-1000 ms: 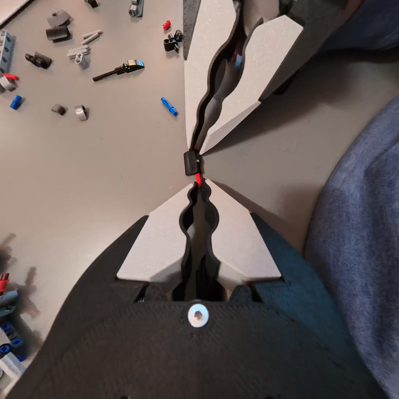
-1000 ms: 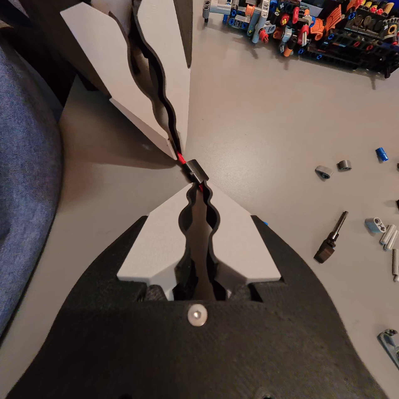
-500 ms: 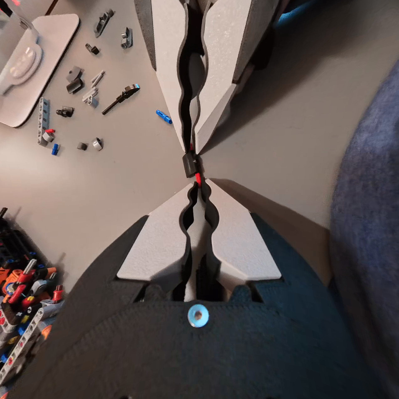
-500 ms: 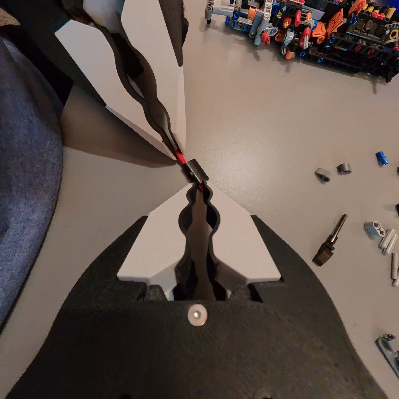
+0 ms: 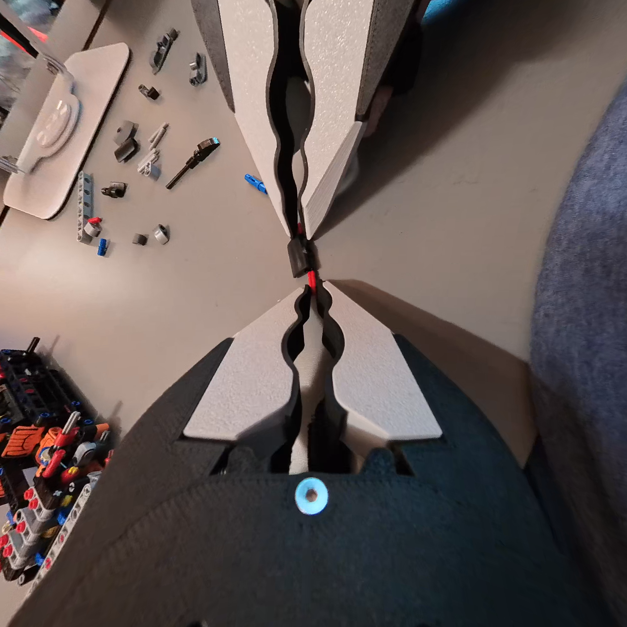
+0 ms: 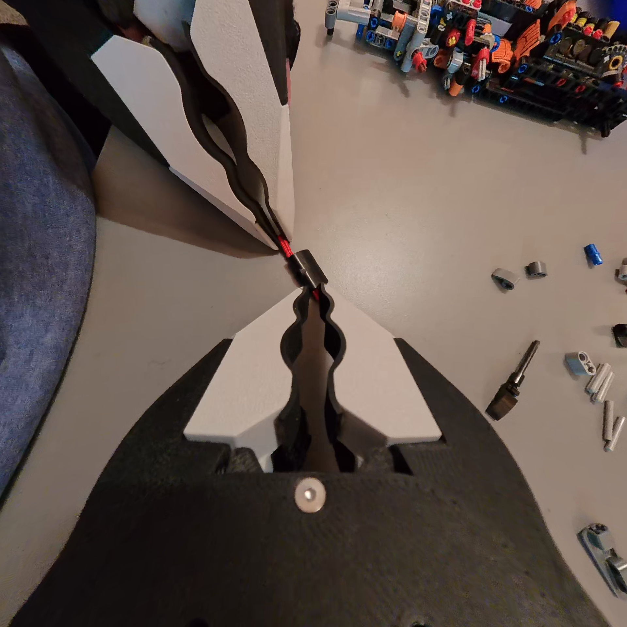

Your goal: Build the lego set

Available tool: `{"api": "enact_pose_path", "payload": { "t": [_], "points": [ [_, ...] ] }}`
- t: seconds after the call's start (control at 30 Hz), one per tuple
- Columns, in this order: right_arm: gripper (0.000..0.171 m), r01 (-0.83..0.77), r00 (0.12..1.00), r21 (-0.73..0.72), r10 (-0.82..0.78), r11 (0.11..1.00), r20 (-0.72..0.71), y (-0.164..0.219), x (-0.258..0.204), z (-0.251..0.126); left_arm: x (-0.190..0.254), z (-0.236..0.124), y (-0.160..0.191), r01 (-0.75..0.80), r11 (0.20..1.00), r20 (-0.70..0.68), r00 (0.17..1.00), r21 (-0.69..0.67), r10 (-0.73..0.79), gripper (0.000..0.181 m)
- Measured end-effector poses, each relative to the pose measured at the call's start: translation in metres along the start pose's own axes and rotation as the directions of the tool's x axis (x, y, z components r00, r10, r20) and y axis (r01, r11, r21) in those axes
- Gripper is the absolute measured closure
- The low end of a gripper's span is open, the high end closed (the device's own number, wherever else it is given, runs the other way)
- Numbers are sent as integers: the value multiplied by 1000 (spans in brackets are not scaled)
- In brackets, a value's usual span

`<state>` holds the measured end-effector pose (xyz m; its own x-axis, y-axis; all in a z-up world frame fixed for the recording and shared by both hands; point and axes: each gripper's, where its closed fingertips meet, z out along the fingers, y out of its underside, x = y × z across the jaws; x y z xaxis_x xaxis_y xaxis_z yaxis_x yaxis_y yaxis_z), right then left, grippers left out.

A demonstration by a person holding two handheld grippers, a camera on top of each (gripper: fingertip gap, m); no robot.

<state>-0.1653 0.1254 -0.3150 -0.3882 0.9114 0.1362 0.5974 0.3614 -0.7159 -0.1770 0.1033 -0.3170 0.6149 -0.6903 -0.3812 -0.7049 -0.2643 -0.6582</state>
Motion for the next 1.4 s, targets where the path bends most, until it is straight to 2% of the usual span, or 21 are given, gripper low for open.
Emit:
{"api": "enact_pose_path", "payload": {
  "t": [1.4],
  "points": [
    [168, -36, 999, 2, 36, 999, 39, 0, -1, 1, -4, -2, -2, -58, 998, 33, 998, 37, 57, 180]
  ]
}}
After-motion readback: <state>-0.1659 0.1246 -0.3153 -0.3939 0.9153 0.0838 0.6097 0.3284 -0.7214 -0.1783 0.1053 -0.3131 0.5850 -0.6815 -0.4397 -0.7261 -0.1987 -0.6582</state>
